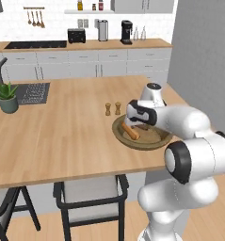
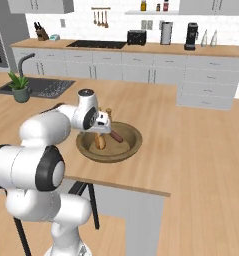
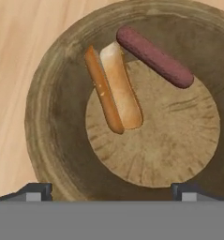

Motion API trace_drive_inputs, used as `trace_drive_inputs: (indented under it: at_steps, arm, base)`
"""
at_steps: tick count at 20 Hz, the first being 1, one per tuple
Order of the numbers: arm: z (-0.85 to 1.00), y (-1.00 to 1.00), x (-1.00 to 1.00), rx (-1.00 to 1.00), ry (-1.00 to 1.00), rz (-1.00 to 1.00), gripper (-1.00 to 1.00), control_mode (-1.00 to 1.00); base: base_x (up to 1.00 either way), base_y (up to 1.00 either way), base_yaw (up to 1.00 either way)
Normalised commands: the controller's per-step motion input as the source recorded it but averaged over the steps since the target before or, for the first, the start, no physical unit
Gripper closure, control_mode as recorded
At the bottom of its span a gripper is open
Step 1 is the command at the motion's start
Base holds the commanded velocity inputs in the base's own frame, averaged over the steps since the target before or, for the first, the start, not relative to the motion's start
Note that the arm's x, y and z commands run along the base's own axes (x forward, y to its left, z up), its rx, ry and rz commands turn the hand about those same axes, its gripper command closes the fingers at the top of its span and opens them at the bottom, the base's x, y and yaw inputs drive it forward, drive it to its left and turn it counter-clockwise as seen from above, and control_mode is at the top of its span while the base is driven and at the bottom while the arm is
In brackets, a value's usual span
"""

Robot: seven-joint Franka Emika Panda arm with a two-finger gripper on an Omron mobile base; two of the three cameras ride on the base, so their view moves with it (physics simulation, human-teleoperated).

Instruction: Place one bun and one sausage from the bowl on each plate.

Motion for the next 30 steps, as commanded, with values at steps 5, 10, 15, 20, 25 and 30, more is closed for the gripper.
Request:
trace_drive_inputs:
  at_steps: [5, 10, 15, 20, 25, 30]
  arm:
    - [-0.55, -0.08, 0.23, 0.00, 0.06, 0.00, -1.00, -1.00]
    - [-0.40, 0.00, 0.02, 0.00, 0.00, 0.00, -1.00, -1.00]
    - [-0.30, 0.00, 0.10, 0.00, 0.00, 0.00, -1.00, -1.00]
    - [-0.03, 0.00, 0.31, 0.00, 0.00, 0.00, -1.00, -1.00]
    - [-0.04, 0.07, 0.49, 0.00, 0.00, 0.00, -1.00, -1.00]
    - [-0.30, 0.03, 0.37, 0.00, 0.00, 0.01, -1.00, -1.00]
  base:
    - [0.00, 0.00, 0.00]
    - [0.00, 0.00, 0.00]
    - [0.00, 0.00, 0.00]
    - [0.00, 0.00, 0.00]
    - [0.00, 0.00, 0.00]
    - [0.00, 0.00, 0.00]
